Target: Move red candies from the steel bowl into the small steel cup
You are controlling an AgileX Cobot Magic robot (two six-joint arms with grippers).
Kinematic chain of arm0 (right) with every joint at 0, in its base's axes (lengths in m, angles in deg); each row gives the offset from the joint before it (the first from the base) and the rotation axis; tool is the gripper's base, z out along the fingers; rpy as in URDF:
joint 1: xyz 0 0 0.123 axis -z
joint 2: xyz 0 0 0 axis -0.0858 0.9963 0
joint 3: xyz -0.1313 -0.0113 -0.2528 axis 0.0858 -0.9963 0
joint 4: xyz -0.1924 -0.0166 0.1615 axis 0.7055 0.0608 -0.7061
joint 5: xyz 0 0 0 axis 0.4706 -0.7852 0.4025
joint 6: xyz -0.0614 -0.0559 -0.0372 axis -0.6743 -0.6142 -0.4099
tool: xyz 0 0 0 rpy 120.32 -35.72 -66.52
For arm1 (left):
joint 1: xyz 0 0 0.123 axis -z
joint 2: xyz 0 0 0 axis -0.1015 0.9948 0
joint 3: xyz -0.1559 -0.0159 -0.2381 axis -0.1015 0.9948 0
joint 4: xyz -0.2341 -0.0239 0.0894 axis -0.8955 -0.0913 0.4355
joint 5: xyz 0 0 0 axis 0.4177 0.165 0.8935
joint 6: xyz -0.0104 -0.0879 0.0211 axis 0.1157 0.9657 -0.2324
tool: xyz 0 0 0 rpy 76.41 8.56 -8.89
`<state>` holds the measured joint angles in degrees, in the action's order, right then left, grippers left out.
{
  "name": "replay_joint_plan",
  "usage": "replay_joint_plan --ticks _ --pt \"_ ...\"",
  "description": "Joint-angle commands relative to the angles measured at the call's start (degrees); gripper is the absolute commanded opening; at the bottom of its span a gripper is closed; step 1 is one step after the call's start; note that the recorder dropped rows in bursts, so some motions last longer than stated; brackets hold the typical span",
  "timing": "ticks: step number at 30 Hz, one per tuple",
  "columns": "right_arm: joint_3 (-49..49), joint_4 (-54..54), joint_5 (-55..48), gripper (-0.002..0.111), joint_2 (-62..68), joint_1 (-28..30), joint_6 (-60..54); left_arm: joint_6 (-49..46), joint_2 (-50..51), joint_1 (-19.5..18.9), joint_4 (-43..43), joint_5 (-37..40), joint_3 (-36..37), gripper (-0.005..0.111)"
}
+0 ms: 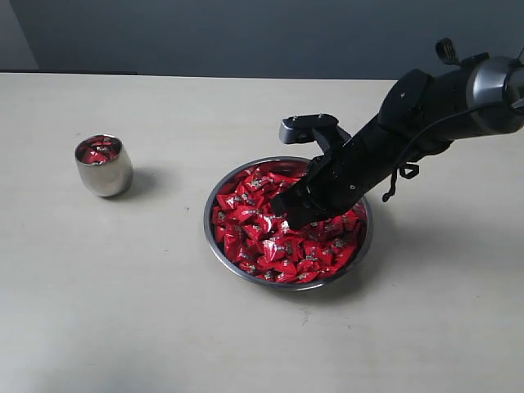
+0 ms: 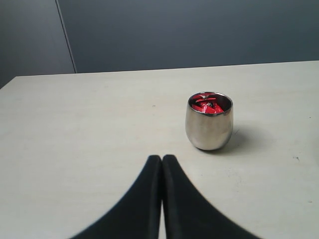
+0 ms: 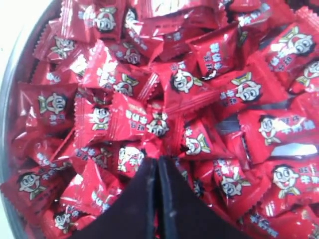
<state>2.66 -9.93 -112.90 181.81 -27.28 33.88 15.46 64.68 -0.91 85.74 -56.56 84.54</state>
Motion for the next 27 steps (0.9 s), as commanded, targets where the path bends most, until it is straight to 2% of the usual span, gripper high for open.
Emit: replay_joint_plan --ticks 1,6,11,15,17,20,24,27 --pt "0.06 3.15 3.41 -0.001 -3.00 0.19 0.46 0.13 -0.26 -0.03 -0.13 -0.09 0.22 0.000" --pt "0.06 11.42 10.43 -0.001 -8.67 0.19 9.18 0.13 -0.26 -0.03 -0.13 -0.09 0.22 0.000" --pt "0.06 13.10 14.70 -0.001 -11.26 0.19 10.14 0.13 -0.26 -0.03 -0.13 -0.09 0.22 0.000" --pt "0.06 9.27 16.49 -0.001 -9.85 0.19 9.80 0.13 -0.26 -0.03 -0.13 -0.09 0.22 0.000" --pt "0.06 8.72 18.39 -0.001 -8.84 -0.34 7.19 0.13 -0.26 -0.03 -0.13 -0.09 0.22 0.000" --pt "1.95 2.26 20.95 -0.001 -6.62 -2.11 0.94 0.13 -0.26 -0.03 -0.13 -0.09 0.22 0.000" --pt "6.72 0.77 29.34 -0.001 -2.69 -6.09 -0.84 0.13 -0.26 -0.03 -0.13 -0.09 0.22 0.000" --pt "13.95 0.77 28.29 -0.001 2.36 -8.44 -1.65 0.13 -0.26 -0.03 -0.13 -0.09 0.22 0.000"
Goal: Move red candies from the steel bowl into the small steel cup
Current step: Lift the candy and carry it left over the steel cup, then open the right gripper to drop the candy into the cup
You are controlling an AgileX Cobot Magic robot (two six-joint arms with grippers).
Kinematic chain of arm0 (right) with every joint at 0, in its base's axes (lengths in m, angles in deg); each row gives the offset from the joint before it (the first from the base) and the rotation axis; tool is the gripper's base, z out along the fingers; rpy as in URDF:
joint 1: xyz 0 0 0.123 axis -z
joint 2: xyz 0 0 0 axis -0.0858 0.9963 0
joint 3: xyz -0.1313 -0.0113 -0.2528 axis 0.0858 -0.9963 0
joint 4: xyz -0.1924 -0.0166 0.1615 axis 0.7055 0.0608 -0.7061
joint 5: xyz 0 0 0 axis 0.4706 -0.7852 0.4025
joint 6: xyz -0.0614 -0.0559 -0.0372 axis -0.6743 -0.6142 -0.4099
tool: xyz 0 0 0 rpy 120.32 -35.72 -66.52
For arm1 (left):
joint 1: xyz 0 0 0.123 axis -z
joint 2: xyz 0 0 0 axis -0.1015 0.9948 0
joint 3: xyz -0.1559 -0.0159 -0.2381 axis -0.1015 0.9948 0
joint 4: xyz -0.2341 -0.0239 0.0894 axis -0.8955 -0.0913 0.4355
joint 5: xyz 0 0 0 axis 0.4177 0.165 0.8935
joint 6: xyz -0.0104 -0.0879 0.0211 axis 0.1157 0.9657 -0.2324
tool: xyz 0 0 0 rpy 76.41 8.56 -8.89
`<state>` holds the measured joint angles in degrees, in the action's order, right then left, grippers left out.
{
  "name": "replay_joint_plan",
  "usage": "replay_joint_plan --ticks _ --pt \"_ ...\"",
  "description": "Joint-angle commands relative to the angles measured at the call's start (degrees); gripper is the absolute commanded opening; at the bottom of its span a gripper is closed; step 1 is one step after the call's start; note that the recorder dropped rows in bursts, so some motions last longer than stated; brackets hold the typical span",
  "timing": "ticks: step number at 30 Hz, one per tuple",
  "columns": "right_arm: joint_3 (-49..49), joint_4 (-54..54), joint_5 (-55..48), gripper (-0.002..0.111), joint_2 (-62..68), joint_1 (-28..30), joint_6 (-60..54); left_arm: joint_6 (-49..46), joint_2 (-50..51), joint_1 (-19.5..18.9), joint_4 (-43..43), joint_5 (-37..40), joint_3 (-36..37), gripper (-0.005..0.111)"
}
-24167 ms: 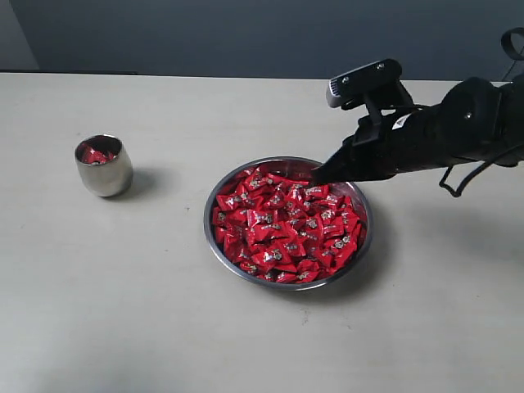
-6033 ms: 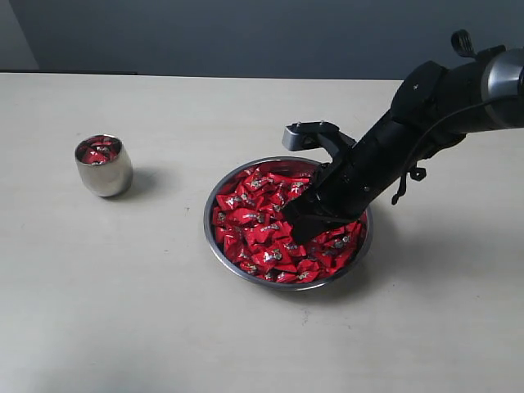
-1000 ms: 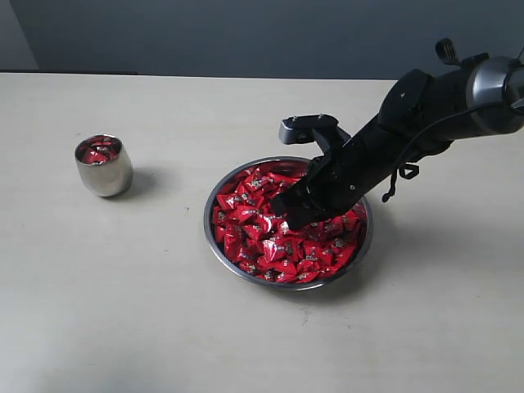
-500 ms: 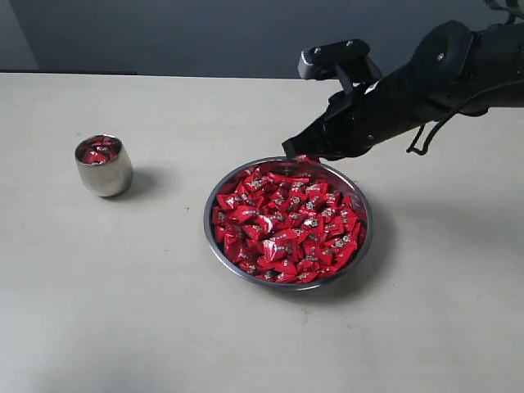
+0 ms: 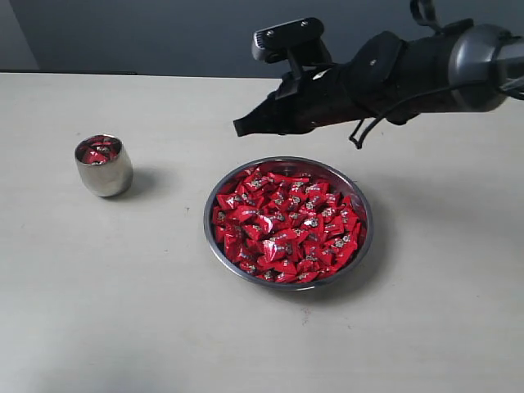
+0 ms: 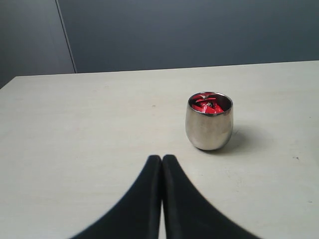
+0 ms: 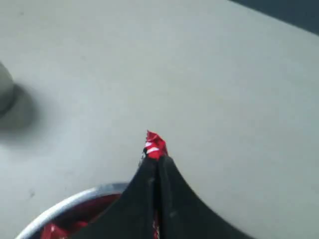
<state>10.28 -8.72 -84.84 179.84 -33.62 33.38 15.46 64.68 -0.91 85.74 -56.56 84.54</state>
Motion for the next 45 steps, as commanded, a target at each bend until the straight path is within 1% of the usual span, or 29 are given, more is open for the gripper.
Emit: replay_joint_plan --ticks 1,13,19,22,28,32,36,45 --pt "8.00 -0.43 -0.96 -0.001 5.38 -2.31 -1.16 0.13 -0.26 -0.03 -0.13 -0.09 0.22 0.000" --pt "33.76 -2.76 -15.03 -0.001 19.36 -5.47 -4.10 0.13 -0.26 -0.03 -0.13 -0.09 0.22 0.000" --pt "44.76 -13.43 -26.34 -0.001 25.76 -6.20 -13.76 0.13 -0.26 -0.03 -0.13 -0.09 0.22 0.000" --pt "48.49 -15.19 -30.60 -0.001 28.38 -6.20 -16.07 0.13 -0.26 -0.03 -0.13 -0.09 0.22 0.000" --pt "53.38 -19.66 -32.31 -0.001 32.10 -6.56 -15.91 0.13 -0.26 -0.03 -0.13 -0.09 0.22 0.000" --pt "54.81 -19.51 -31.81 -0.001 33.49 -7.57 -15.69 0.13 -0.26 -0.03 -0.13 -0.09 0.22 0.000" --pt "55.33 -18.83 -28.91 -0.001 34.63 -8.84 -11.79 0.13 -0.26 -0.03 -0.13 -0.09 0.22 0.000" --pt "55.81 -16.34 -28.55 -0.001 36.21 -10.05 -10.50 0.13 -0.26 -0.03 -0.13 -0.09 0.22 0.000"
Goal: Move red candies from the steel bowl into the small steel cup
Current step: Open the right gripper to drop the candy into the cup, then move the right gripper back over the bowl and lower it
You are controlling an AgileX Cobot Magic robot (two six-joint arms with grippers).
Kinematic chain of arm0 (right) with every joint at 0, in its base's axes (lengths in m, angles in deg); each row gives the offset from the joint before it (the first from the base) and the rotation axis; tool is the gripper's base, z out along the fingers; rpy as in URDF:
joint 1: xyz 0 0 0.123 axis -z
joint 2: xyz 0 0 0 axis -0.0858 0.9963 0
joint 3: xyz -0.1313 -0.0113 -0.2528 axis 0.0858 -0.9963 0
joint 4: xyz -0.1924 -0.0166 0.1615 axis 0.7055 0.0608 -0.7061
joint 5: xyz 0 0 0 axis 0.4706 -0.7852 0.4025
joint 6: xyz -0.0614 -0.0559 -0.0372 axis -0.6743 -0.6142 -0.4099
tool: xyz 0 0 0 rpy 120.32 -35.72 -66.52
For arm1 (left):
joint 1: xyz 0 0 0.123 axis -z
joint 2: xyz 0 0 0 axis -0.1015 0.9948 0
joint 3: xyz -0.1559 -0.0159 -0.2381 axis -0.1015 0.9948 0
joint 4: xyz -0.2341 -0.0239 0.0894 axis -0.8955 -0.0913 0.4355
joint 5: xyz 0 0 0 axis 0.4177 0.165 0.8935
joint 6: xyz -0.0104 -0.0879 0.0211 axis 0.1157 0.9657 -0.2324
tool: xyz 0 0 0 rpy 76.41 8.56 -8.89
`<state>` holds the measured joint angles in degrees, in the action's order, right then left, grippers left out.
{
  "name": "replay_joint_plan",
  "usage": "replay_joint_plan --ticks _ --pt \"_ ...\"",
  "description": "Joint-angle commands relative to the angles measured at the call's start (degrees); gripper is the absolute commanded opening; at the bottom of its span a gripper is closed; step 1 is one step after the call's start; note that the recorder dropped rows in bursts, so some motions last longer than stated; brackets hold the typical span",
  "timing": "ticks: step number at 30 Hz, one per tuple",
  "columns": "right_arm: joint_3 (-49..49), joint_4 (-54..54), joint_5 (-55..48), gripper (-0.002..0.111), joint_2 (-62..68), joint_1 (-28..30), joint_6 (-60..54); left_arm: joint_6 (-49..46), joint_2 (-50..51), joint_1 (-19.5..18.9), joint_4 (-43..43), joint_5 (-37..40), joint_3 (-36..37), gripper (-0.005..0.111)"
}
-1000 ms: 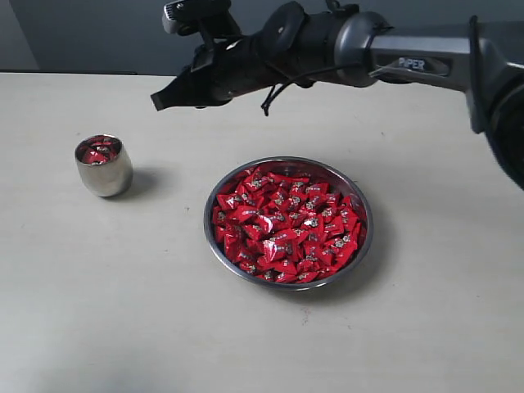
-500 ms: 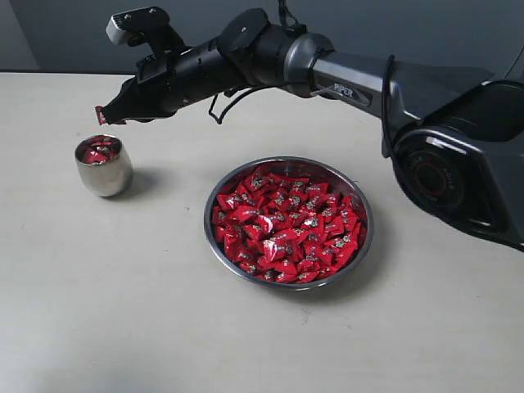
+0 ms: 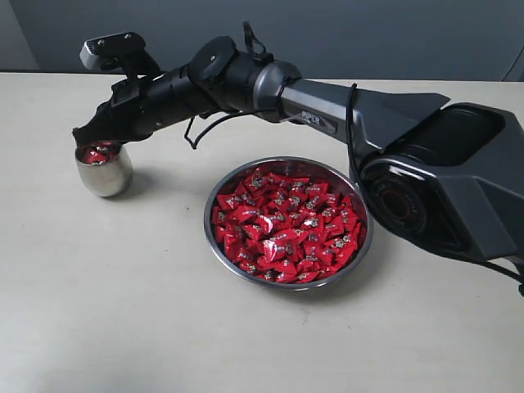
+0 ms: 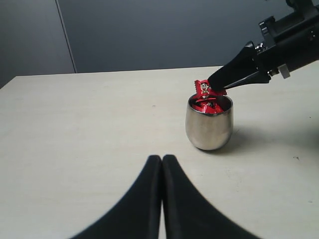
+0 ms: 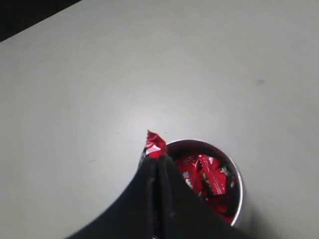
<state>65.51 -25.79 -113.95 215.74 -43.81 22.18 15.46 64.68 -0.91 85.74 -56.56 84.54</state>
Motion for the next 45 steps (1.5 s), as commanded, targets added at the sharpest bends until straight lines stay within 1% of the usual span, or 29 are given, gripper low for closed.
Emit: replay_joint_plan --ticks 1,10,15,18,31,33,34,36,38,45 --pt "0.57 0.72 0.56 -0.001 0.30 0.14 0.70 0.13 -0.26 -0.03 -0.13 -0.09 0.22 0.000" --pt "0.57 0.72 2.60 -0.001 0.31 0.14 1.32 0.13 -0.26 -0.03 -0.13 -0.09 0.22 0.000" --pt "0.57 0.72 0.04 -0.001 0.31 0.14 1.30 0.13 -0.26 -0.03 -0.13 -0.09 0.22 0.000" --pt "0.57 3.05 -1.42 -0.001 0.31 0.14 1.44 0.13 -0.26 -0.03 -0.13 -0.09 0.22 0.000" --pt "0.57 3.60 -1.67 0.000 0.31 0.14 2.28 0.13 -0.26 -0.03 -0.13 -0.09 0.22 0.000" --pt "0.57 3.60 -1.56 0.014 0.31 0.14 2.28 0.13 -0.26 -0.03 -0.13 -0.09 0.22 0.000" --pt "0.57 3.48 -1.56 0.025 0.31 0.14 2.32 0.13 -0.26 -0.03 -0.13 -0.09 0.22 0.000" --pt "0.57 3.48 -1.32 0.043 0.31 0.14 2.41 0.13 -0.26 -0.03 -0.13 -0.09 0.22 0.000" --pt "0.57 3.48 0.22 0.046 0.31 0.14 3.02 0.13 -0.26 -0.03 -0.13 -0.09 0.22 0.000" --pt "0.57 3.48 2.20 0.046 0.31 0.14 3.50 0.13 -0.26 -0.03 -0.13 -0.09 0.22 0.000"
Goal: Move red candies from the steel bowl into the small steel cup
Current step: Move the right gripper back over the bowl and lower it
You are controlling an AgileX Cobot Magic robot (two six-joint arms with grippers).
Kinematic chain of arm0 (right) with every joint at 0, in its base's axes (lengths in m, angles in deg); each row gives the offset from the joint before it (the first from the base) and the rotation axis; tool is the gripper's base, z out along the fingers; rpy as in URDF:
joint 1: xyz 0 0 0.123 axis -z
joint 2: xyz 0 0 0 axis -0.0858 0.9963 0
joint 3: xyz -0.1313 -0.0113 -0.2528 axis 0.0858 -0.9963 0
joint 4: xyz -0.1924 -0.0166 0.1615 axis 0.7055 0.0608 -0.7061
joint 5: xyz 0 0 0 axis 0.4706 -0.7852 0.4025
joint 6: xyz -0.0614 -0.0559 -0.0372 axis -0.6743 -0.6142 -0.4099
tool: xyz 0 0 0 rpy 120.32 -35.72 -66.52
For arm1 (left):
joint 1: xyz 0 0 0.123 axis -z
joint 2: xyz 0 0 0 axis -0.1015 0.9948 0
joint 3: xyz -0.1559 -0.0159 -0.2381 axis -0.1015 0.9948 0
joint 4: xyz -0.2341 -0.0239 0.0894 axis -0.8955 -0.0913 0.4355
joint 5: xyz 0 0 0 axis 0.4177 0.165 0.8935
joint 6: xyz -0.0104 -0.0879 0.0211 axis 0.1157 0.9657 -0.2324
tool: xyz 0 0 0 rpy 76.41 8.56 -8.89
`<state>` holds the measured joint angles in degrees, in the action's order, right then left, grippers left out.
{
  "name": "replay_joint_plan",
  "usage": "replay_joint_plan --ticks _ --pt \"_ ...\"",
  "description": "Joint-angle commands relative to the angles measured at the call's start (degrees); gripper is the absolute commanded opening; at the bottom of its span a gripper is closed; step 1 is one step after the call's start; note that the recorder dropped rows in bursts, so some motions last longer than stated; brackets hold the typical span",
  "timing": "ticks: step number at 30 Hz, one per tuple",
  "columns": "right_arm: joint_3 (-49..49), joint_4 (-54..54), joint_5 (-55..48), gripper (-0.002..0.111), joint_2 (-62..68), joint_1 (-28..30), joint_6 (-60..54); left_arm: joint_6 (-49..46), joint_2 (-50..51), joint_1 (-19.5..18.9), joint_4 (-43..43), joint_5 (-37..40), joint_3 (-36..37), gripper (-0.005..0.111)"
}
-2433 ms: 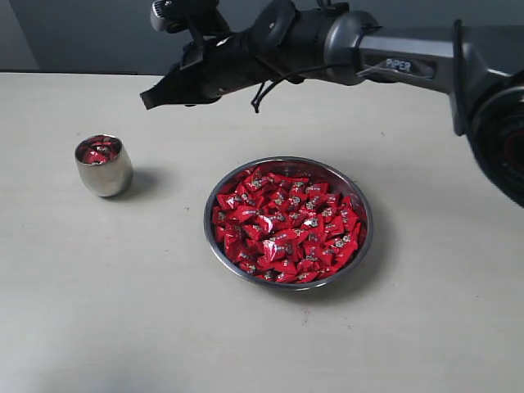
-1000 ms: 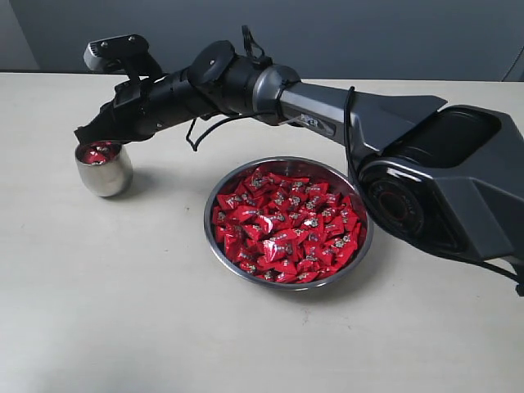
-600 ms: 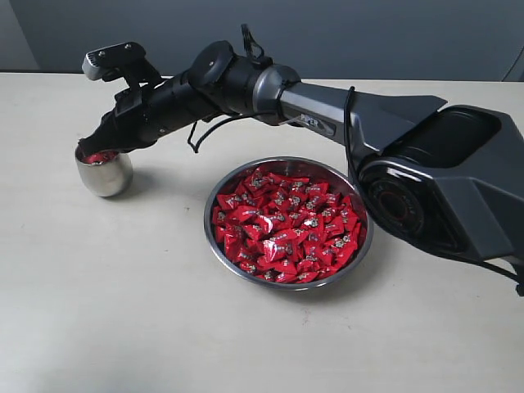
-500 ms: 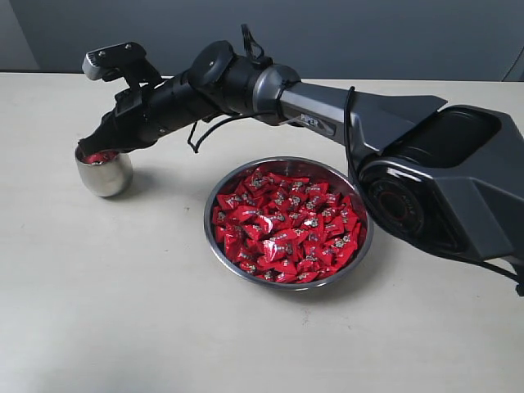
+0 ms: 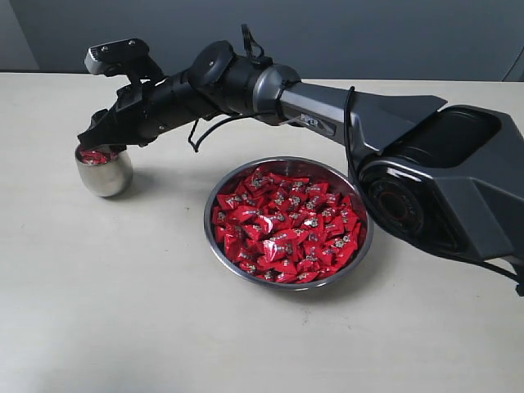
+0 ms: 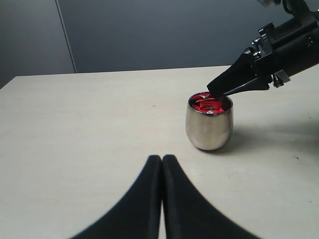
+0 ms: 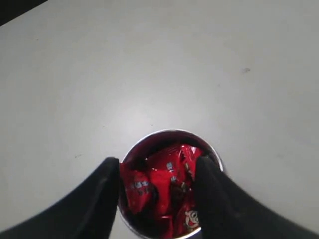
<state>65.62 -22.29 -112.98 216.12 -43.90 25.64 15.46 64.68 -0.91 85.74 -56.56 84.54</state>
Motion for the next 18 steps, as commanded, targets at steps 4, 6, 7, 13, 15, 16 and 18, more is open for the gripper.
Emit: replay_joint_plan --ticks 4,6,7,13,15,16,18 --pt "0.47 1.11 2.93 0.045 -1.72 0.36 0.20 0.13 -0.26 -0.03 -0.13 -0.09 0.22 0.000" --pt "0.47 3.03 3.06 0.037 -2.69 0.48 0.37 0.13 -0.26 -0.03 -0.13 -0.09 0.22 0.000" --pt "0.47 3.57 2.68 0.029 -3.07 0.57 0.37 0.13 -0.26 -0.03 -0.13 -0.09 0.22 0.000" --pt "0.47 5.65 1.56 -0.001 -5.21 1.42 0.46 0.13 -0.26 -0.03 -0.13 -0.09 0.22 0.000" --pt "0.47 7.52 1.16 -0.001 -5.67 1.53 1.72 0.13 -0.26 -0.03 -0.13 -0.09 0.22 0.000" --pt "0.47 8.97 1.16 -0.001 -5.83 1.53 3.52 0.13 -0.26 -0.03 -0.13 -0.09 0.22 0.000" --pt "0.47 12.06 1.16 -0.001 -6.22 1.53 7.96 0.13 -0.26 -0.03 -0.13 -0.09 0.22 0.000"
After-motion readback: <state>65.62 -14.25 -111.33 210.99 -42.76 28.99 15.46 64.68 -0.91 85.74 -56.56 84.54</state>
